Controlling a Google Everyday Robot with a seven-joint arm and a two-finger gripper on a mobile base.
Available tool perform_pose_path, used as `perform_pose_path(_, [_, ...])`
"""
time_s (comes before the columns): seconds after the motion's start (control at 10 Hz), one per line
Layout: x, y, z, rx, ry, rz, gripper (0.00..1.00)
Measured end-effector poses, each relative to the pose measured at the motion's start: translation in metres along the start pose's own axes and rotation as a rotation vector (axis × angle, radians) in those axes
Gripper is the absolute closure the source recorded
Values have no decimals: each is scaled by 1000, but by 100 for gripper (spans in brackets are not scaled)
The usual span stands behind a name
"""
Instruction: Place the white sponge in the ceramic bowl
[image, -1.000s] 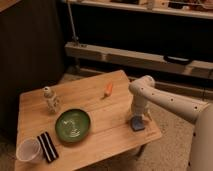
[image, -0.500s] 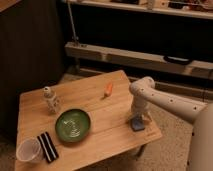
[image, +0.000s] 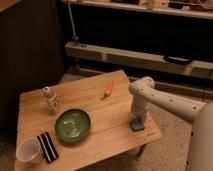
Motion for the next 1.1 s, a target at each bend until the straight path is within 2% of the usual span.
perform_pose_path(0.1, [0,-1,0,0,1,-1,92])
perform_pose_path(0.2, [0,0,0,-1,1,-1,96])
perform_pose_path(0.6, [-3,4,-5,-15,5,6,97])
perform_pose_path(0.7, [-4,4,-14,-12,13,9,97])
perform_pose_path(0.9, [-16,1,-47,16,34,5,97])
perform_pose_path(1.1, [-33,1,-93,46,61,-13,97])
